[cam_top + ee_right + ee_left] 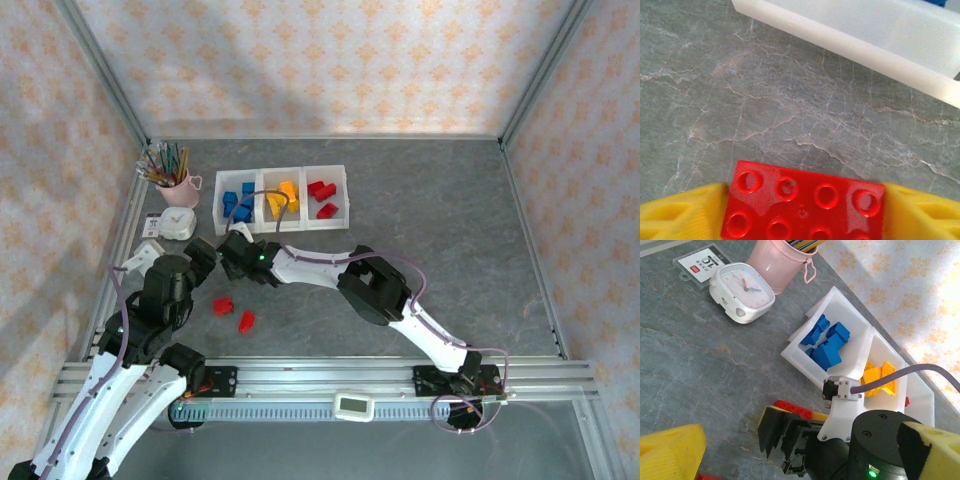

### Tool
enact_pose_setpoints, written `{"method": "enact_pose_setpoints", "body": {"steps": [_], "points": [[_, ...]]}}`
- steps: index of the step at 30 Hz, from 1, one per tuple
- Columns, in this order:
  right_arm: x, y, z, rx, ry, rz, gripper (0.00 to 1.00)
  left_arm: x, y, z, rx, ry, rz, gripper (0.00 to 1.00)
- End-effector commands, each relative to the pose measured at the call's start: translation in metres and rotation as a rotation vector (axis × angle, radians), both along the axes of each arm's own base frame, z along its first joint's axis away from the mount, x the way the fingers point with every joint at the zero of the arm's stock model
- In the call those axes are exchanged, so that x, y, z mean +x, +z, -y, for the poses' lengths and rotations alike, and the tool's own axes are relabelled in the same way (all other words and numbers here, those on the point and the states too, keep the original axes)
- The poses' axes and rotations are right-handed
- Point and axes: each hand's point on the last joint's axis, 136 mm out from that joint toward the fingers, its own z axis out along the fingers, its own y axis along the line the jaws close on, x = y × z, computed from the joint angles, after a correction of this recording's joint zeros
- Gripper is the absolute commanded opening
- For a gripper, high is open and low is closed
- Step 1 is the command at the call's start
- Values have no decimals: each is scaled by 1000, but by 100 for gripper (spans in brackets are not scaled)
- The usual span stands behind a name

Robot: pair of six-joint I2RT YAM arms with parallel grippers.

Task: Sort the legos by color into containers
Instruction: Pick up the lego from the middle-left of the table.

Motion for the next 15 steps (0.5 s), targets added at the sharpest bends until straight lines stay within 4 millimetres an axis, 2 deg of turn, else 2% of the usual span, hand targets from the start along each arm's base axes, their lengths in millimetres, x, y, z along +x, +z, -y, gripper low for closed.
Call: {"method": "enact_pose_setpoints", "body": {"steps": [1, 4, 8, 11, 15], "points": [[-1, -4, 6, -24, -4, -3, 67, -2, 3, -7, 17, 30, 10, 99], [-2, 14, 7, 0, 4, 11, 61, -1, 6, -6, 15, 21, 18, 99], [-2, 48, 16, 49, 4, 34, 58, 2, 10, -2, 12, 2, 30, 99], [1, 75, 36, 92, -19, 45, 58, 7, 18, 4, 12, -36, 50, 99], [12, 107, 77, 129, -74, 73, 58, 19, 27, 18, 18, -112, 60, 99]]}}
